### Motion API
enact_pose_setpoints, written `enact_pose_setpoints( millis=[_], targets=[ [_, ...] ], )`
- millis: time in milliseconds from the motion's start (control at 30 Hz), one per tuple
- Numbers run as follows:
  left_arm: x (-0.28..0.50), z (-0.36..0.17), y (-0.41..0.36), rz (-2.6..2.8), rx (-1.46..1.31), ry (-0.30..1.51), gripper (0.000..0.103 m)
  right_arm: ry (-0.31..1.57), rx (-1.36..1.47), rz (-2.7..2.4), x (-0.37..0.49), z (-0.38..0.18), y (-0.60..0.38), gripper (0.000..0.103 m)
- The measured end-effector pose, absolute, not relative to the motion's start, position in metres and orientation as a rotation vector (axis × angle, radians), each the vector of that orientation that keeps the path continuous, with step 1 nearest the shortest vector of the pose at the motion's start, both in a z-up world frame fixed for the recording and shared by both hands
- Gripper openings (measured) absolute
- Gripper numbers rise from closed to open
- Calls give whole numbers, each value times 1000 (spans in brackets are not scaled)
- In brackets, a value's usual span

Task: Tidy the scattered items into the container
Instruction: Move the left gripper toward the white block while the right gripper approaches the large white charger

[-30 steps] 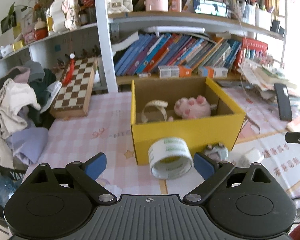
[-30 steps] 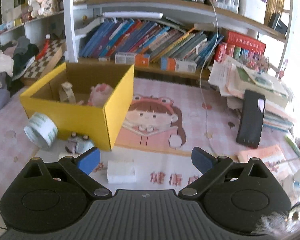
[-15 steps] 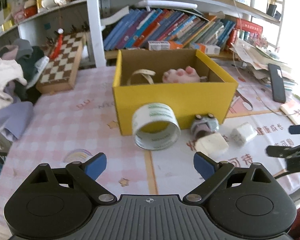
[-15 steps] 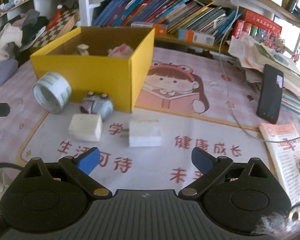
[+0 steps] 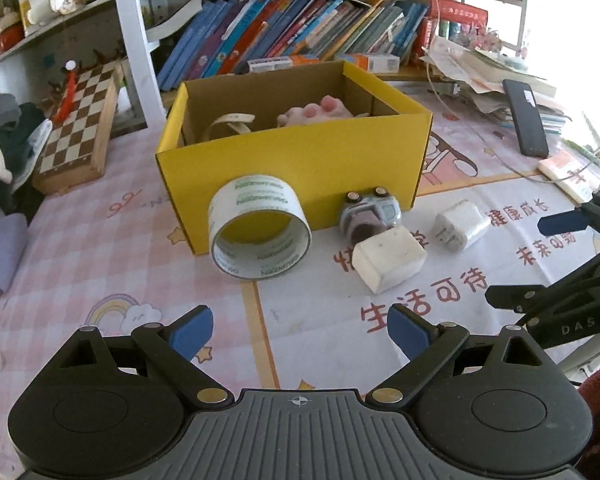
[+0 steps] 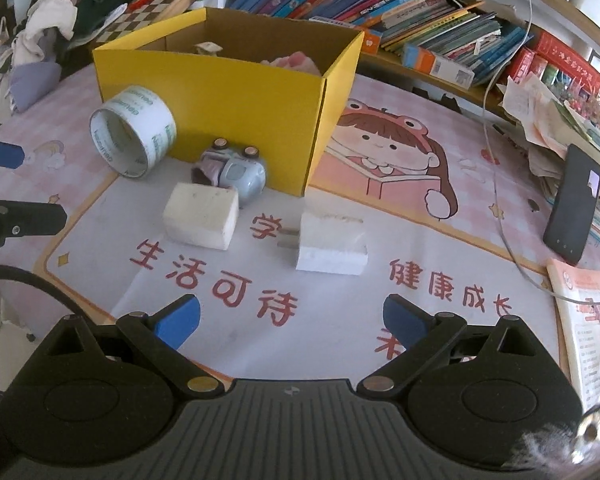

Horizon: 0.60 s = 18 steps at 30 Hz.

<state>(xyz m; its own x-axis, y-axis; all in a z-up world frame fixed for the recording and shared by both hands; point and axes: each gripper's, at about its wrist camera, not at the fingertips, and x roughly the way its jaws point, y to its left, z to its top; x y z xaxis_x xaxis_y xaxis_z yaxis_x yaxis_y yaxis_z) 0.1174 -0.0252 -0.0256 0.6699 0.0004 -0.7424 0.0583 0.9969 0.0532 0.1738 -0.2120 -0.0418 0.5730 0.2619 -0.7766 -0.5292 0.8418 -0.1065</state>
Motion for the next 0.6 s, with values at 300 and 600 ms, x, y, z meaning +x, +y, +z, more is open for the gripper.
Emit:
enact_pose_setpoints(
  millis=[300, 600],
  targets=[
    [127, -34, -36, -66, 123, 859, 96, 849, -356, 475, 183, -48, -212, 99],
    [136, -37, -39, -87, 140, 861, 96, 849, -344, 467, 194, -50, -212, 99]
  ],
)
